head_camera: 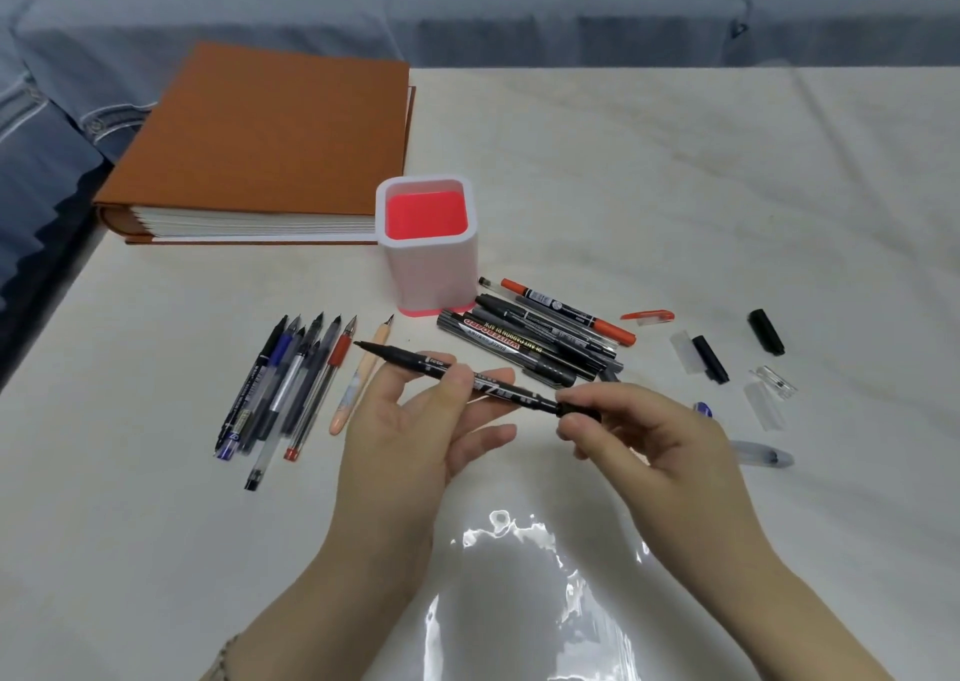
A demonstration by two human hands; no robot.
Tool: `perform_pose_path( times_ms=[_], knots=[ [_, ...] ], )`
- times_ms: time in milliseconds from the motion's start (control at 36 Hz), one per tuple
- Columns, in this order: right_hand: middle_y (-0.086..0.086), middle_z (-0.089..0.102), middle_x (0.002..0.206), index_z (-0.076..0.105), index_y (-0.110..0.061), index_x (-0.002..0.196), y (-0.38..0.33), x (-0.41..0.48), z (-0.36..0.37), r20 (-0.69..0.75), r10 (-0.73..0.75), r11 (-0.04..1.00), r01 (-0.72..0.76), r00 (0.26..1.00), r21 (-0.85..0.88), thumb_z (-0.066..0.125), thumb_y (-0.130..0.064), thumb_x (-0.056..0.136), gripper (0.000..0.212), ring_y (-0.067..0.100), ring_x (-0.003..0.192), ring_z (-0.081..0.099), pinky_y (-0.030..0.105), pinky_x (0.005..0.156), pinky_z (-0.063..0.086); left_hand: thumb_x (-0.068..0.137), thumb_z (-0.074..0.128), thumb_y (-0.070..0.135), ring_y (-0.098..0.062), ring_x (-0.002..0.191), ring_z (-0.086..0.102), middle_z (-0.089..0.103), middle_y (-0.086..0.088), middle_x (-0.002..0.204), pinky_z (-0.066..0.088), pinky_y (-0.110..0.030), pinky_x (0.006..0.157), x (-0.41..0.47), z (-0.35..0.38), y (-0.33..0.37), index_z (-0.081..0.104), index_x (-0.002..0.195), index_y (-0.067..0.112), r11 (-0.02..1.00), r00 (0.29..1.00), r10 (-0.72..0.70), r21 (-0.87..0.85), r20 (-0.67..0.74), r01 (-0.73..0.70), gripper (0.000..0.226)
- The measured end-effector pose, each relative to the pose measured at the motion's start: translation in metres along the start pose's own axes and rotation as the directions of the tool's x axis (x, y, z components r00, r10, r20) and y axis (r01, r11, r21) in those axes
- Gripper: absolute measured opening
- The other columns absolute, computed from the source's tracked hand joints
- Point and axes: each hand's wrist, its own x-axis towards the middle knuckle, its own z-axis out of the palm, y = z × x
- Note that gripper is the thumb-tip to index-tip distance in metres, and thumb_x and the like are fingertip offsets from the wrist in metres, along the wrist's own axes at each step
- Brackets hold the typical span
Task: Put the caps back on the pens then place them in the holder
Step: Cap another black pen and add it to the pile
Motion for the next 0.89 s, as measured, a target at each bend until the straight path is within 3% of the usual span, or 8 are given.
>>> perform_pose_path(
  times_ms=[83,139,278,417,583,694,806,889],
  knots=[
    [-0.022,0.068,0.070,0.069,-0.039,0.074,-0.001,0.001,-0.001,-0.008,-0.027,0.999,0.027,1.000,-0.023,0.069,-0.021,0.072,0.019,0.010,0.069,0.063,0.014,0.067,0.049,0.086,0.052,0.010,-0.023,0.076,0.072,0.075,-0.010,0.085,0.056,-0.021,0.054,-0.004,0.001,-0.002,0.057,0.092,0.012,1.000,1.000,0.010,0.011,0.019,-0.010,0.008],
    [-0.023,0.068,0.069,0.066,-0.041,0.072,-0.001,0.000,-0.002,-0.019,-0.055,0.998,0.055,0.998,-0.034,0.070,-0.015,0.075,0.026,0.007,0.067,0.063,0.012,0.066,0.048,0.085,0.052,0.009,-0.024,0.078,0.072,0.075,-0.011,0.084,0.055,-0.020,0.053,-0.005,0.000,-0.003,0.056,0.088,0.010,1.000,0.999,0.024,0.009,0.025,-0.024,0.005],
    [-0.025,0.066,0.068,0.063,-0.044,0.075,-0.003,-0.002,-0.001,-0.035,-0.118,0.991,0.115,0.992,-0.066,0.063,-0.022,0.070,0.022,0.000,0.062,0.062,0.003,0.060,0.042,0.072,0.056,0.014,-0.025,0.073,0.072,0.074,-0.013,0.080,0.054,-0.020,0.052,-0.007,0.002,-0.003,0.055,0.086,0.008,0.997,0.996,0.080,0.003,0.030,-0.080,0.015],
    [-0.024,0.065,0.065,0.063,-0.044,0.076,0.000,-0.002,0.002,-0.027,-0.121,0.992,0.120,0.992,-0.035,0.054,-0.037,0.069,0.013,0.000,0.061,0.061,0.003,0.058,0.043,0.067,0.056,0.015,-0.024,0.069,0.072,0.074,-0.014,0.078,0.053,-0.020,0.051,-0.009,0.003,-0.007,0.054,0.084,0.009,0.993,0.993,0.121,0.008,0.016,-0.121,0.018],
    [-0.013,0.066,0.060,0.069,-0.038,0.067,0.007,-0.003,0.003,0.020,-0.048,0.997,0.047,0.999,0.054,0.062,-0.016,0.074,0.024,0.005,0.054,0.059,0.010,0.056,0.046,0.078,0.056,0.009,-0.023,0.068,0.072,0.074,-0.014,0.078,0.052,-0.020,0.047,-0.003,-0.001,-0.013,0.056,0.084,0.009,0.998,0.999,0.052,0.032,-0.008,-0.052,0.006],
    [-0.019,0.068,0.073,0.065,-0.041,0.071,0.014,-0.002,0.005,0.012,-0.030,0.995,0.031,0.999,-0.097,0.069,-0.007,0.077,0.034,0.003,0.063,0.062,0.007,0.061,0.045,0.087,0.054,0.009,-0.021,0.064,0.071,0.074,-0.011,0.074,0.054,-0.021,0.047,0.004,-0.002,-0.021,0.059,0.087,0.008,0.998,0.994,-0.050,0.034,-0.099,0.054,0.005],
    [-0.023,0.064,0.072,0.070,-0.028,0.083,0.036,-0.004,-0.004,-0.059,-0.129,0.921,0.098,0.990,-0.378,0.065,-0.019,0.077,0.013,0.000,0.075,0.057,0.006,0.071,0.042,0.089,0.054,0.015,-0.014,0.063,0.071,0.072,-0.009,0.078,0.054,-0.021,0.047,0.018,-0.006,-0.020,0.057,0.085,0.012,0.994,0.970,-0.106,-0.015,-0.220,0.105,0.005],
    [-0.017,0.056,0.082,0.071,-0.020,0.087,0.057,-0.006,-0.009,-0.047,-0.117,0.850,0.075,0.992,-0.522,0.067,-0.011,0.080,0.012,0.001,0.083,0.047,0.005,0.079,0.036,0.088,0.055,0.015,-0.013,0.062,0.071,0.068,-0.010,0.078,0.054,-0.021,0.047,0.028,-0.014,-0.016,0.055,0.082,0.012,0.995,0.971,-0.082,0.044,-0.224,0.094,0.007]
  ],
)
